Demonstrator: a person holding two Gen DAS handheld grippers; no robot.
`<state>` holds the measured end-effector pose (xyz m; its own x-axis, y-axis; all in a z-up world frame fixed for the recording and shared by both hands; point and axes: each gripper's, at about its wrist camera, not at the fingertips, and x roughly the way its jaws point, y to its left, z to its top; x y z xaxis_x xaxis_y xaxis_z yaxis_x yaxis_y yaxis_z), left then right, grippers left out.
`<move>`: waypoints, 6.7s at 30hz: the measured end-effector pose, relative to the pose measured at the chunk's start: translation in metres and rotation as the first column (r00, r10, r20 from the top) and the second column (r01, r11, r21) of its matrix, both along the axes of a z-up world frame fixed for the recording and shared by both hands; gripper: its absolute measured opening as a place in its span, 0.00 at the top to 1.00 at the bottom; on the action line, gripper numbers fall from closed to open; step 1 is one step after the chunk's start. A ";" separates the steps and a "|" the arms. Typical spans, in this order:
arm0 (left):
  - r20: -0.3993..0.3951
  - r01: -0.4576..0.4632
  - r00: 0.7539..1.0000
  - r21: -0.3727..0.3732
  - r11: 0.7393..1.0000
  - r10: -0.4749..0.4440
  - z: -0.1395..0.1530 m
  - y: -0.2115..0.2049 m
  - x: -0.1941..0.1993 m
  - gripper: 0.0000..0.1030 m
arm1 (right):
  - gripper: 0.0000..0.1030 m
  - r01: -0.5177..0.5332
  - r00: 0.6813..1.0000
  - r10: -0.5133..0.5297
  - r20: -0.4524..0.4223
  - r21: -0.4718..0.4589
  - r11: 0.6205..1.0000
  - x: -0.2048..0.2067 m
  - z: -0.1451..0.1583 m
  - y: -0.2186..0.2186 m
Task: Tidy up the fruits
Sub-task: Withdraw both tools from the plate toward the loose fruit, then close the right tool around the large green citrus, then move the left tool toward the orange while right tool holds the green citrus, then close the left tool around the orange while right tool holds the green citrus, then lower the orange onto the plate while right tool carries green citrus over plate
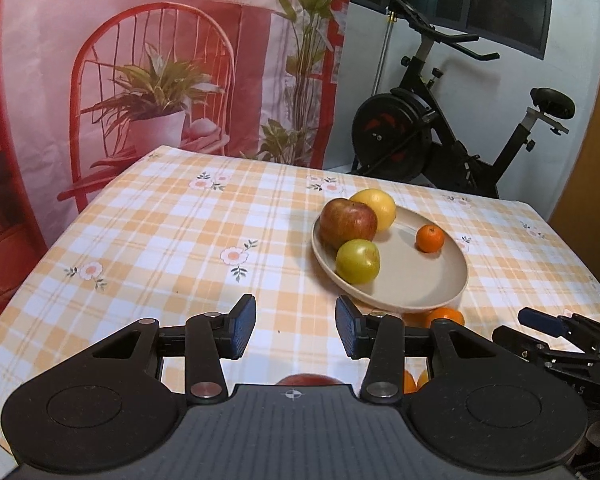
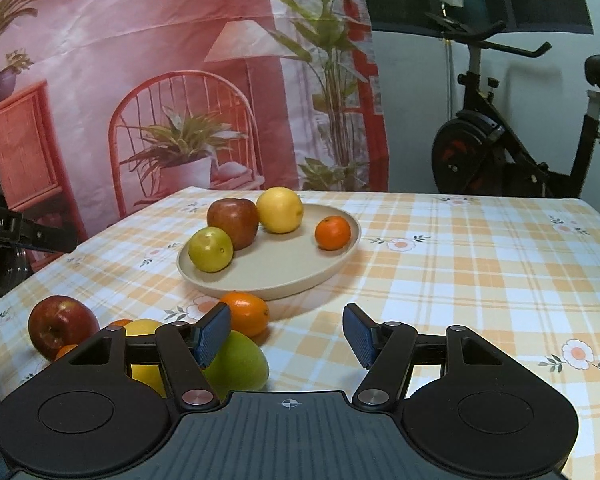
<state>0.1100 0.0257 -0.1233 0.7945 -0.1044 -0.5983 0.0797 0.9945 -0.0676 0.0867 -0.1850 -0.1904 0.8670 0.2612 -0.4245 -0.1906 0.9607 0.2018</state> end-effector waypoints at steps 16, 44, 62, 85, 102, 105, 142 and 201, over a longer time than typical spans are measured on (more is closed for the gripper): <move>0.009 0.005 1.000 0.027 1.000 -0.005 -0.004 -0.008 -0.017 0.54 | 0.42 -0.075 0.997 0.075 0.020 -0.030 0.997 -0.012 0.003 0.014; -0.031 -0.019 0.999 0.040 0.999 0.020 -0.009 -0.008 -0.015 0.51 | 0.56 -0.189 0.974 0.197 -0.109 0.083 0.978 0.006 -0.010 0.010; -0.076 0.096 0.993 0.024 0.995 -0.094 -0.015 -0.025 -0.012 0.52 | 0.57 -0.068 0.996 0.073 -0.055 0.090 0.994 0.001 -0.006 -0.008; -0.154 0.263 0.959 0.159 0.952 -0.239 -0.029 -0.062 -0.002 0.52 | 0.57 -0.035 0.998 0.042 -0.038 0.169 0.985 0.001 -0.008 -0.025; -0.174 0.255 0.957 0.132 0.958 -0.230 -0.034 -0.074 0.032 0.52 | 0.56 -0.021 0.998 0.032 -0.052 0.197 0.980 0.003 -0.010 -0.028; -0.180 0.238 0.959 0.097 0.966 -0.219 -0.030 -0.067 0.036 0.52 | 0.56 -0.020 0.998 0.031 -0.054 0.199 0.980 0.004 -0.010 -0.028; -0.333 0.410 0.876 0.131 0.903 -0.350 -0.037 -0.069 0.031 0.52 | 0.56 -0.020 0.998 0.032 -0.055 0.201 0.979 0.005 -0.010 -0.029; -0.186 0.352 0.925 0.095 0.931 -0.331 -0.011 -0.091 0.088 0.56 | 0.56 0.035 0.999 -0.029 -0.041 0.171 0.985 0.034 -0.006 -0.046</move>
